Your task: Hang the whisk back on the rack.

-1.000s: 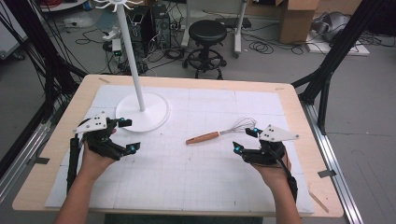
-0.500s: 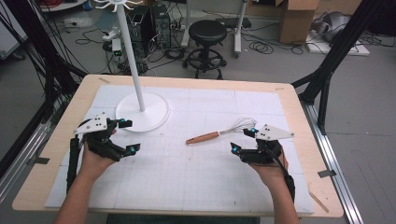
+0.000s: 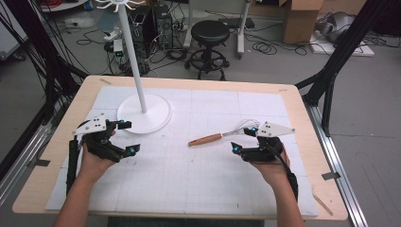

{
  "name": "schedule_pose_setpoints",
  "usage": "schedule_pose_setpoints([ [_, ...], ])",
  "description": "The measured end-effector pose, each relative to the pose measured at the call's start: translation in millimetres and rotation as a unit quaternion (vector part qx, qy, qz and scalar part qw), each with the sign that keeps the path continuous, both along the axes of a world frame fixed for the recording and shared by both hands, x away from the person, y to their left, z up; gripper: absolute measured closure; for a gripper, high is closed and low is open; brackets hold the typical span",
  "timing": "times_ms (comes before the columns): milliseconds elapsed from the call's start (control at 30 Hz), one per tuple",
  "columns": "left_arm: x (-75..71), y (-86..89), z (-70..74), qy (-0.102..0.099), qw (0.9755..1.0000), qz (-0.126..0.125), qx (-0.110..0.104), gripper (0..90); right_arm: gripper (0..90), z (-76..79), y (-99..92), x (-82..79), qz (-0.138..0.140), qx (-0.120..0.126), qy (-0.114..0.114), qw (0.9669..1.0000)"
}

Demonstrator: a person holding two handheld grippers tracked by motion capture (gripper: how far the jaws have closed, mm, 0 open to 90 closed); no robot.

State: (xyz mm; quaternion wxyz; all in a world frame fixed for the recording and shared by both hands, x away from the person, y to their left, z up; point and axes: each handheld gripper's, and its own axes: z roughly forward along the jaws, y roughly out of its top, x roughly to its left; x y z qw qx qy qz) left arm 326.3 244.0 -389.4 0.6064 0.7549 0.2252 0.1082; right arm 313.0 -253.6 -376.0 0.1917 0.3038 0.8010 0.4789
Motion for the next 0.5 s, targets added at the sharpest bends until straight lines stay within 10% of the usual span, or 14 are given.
schedule_pose_setpoints([
  [500,-5.6,7.9,5.9,-0.013,0.9999,0.009,-0.006,1.7,27.1,25.4,58.3,59.4,0.054,-0.106,0.026,0.9926],
])
